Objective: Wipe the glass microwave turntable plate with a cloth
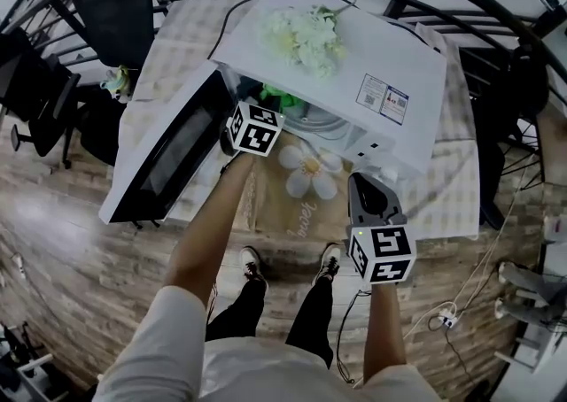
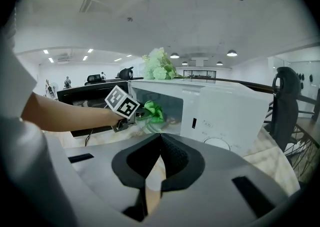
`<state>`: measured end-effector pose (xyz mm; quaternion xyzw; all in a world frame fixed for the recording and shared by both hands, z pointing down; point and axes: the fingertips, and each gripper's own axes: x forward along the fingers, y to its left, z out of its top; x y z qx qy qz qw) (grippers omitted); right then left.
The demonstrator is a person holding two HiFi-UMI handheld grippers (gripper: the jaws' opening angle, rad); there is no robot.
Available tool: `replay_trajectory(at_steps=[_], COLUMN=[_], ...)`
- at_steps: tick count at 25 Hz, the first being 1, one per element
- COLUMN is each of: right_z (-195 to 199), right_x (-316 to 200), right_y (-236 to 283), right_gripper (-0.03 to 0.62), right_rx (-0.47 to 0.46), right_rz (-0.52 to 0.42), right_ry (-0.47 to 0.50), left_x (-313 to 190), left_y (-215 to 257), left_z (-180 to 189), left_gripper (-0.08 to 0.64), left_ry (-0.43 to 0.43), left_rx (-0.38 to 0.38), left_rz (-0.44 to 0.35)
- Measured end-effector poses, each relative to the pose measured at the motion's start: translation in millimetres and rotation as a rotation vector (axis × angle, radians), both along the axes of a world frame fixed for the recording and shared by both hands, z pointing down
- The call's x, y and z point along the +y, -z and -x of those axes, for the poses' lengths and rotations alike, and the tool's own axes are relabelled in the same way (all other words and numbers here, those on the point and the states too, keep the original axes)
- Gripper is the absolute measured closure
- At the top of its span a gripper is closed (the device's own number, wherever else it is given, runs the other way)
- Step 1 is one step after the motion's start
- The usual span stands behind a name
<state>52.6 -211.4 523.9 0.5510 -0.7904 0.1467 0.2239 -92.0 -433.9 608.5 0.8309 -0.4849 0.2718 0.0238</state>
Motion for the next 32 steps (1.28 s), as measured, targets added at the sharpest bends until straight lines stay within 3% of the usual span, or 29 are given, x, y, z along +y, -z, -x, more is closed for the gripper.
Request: replay_trajectory(at_steps=[5, 13, 25, 28, 32], right_z=[4.2, 14.1, -3.6, -8.3, -7.3], right_x=[-0.4, 4.8, 12.0, 11.8, 10.4], right_y=[-8.0, -6.5, -10.4, -13.2, -14.3], right_gripper=[0.578, 0.578, 0.578, 0.578, 0.578], right_rx=[-0.005, 0.005, -0.007, -0.01, -0.011], right_rz=[0.016, 0.025, 0.051, 0.057, 0.057], right_ry=[0.021, 0.082, 0.046, 0.031, 0.028], left_x=[0.8, 39.8, 89.3, 96.1, 87.5], left_y=[-28.4, -30.8, -29.8, -26.8, -12.0], left_z=[-10.8, -40.9, -132.1, -157.2, -153.1], left_gripper=[0.439, 0.442, 0.442, 0.442, 0.442], left_ry=[-0.027, -0.136, -0.302, -0.363, -0.346], left_rx=[-0.027, 0.008, 0.088, 0.093, 0.177], left_rz=[0.084, 0.101, 0.183, 0.161, 0.1])
